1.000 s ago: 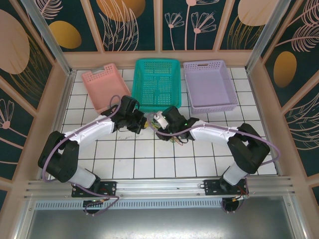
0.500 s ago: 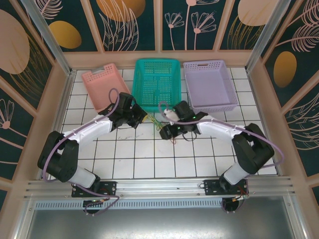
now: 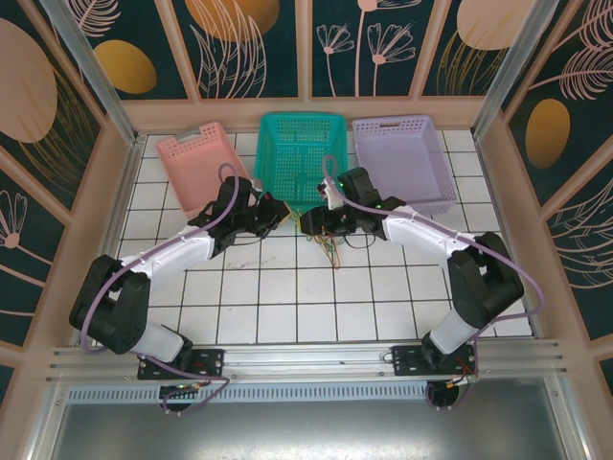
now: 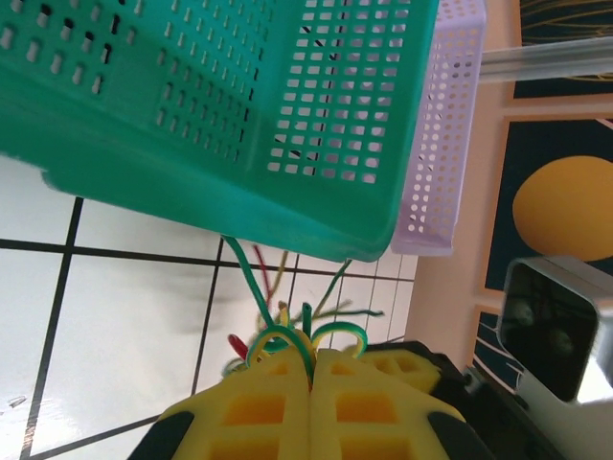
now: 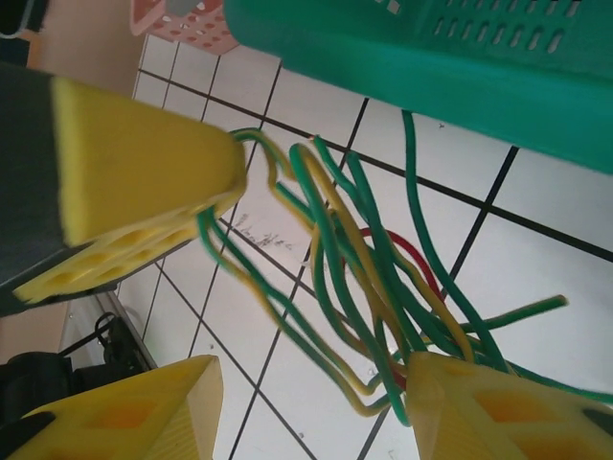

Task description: Untangle the cables

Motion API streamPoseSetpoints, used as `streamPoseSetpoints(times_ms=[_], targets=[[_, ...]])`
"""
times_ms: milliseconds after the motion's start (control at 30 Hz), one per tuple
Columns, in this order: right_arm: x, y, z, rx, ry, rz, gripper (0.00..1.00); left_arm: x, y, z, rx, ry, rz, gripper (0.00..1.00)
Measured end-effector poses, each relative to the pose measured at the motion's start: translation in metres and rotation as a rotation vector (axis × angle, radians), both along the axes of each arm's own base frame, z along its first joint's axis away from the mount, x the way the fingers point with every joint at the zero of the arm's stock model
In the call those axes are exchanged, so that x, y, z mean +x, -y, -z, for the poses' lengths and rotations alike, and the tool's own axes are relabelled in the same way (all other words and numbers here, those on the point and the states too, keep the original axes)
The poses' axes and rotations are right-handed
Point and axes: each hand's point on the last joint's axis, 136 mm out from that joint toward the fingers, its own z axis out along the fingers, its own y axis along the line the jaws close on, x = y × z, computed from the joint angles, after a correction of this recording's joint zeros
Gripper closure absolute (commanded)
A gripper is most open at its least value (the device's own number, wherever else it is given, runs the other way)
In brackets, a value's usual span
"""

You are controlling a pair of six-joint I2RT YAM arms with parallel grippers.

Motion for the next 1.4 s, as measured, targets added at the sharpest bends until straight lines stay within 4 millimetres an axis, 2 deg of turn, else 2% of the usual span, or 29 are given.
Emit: streamPoseSetpoints(times_ms=[333, 600, 633, 700, 767, 900, 1000, 1233, 1400], targets=[[0.02, 0.003, 0.005, -0.046, 0.011, 0.06, 0.52, -0.002, 0.004, -0.003, -0.005, 0.023, 0.037, 1.0], [0.028, 0.005, 0.016, -0.071, -0.016, 0.091, 0.53, -0.005, 0.011, -0.008, -0.019, 0.043, 0.06, 1.0], [0.028, 0.005, 0.017, -0.071, -0.019, 0.091, 0.59, -0.005, 0.011, -0.008, -0.019, 0.044, 0.06, 1.0], [0.028, 0.003, 0.018, -0.067, -0.025, 0.09, 0.86, -0.005, 0.011, -0.008, -0.018, 0.043, 0.06, 1.0], [0.026, 0.0, 0.017, -0.061, -0.024, 0.086, 1.0, -0.005, 0.011, -0.007, -0.012, 0.044, 0.056, 1.0], [0.027, 0.004, 0.023, -0.106, -0.01, 0.108, 1.0, -0.006, 0.004, -0.007, 0.022, 0.045, 0.03, 1.0], [0.032, 0.015, 0.022, -0.152, 0.031, 0.145, 1.0, -0.013, -0.003, -0.008, 0.067, 0.041, 0.004, 1.0], [0.037, 0.063, 0.011, -0.214, 0.103, 0.281, 1.0, -0.025, -0.026, -0.02, 0.136, 0.061, -0.081, 1.0], [0.04, 0.11, 0.026, -0.3, 0.064, 0.391, 1.0, -0.025, -0.046, -0.019, 0.172, 0.072, -0.168, 1.0]])
